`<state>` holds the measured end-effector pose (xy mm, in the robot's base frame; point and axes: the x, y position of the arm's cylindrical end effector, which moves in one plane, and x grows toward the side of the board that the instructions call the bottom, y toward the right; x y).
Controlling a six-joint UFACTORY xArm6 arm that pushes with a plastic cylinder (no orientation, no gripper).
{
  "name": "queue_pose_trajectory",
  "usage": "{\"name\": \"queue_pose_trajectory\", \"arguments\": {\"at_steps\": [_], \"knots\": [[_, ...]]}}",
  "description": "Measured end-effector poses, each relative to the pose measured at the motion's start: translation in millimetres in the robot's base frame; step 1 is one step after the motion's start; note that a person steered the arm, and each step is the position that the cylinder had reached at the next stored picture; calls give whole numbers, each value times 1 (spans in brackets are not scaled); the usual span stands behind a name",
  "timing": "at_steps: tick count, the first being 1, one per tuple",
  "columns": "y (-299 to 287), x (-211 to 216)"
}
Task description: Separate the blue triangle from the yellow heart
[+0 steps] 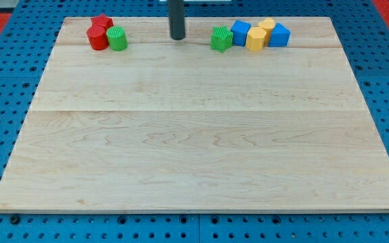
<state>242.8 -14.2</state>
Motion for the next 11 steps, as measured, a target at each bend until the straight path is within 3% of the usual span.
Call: {"name": "queue_pose_trajectory", "arguments": {"at_steps": [2, 4, 6, 8, 10, 11], "knots": [[73, -39], [191, -42], [200, -9], [151, 21], [166, 93], [189, 86]]}}
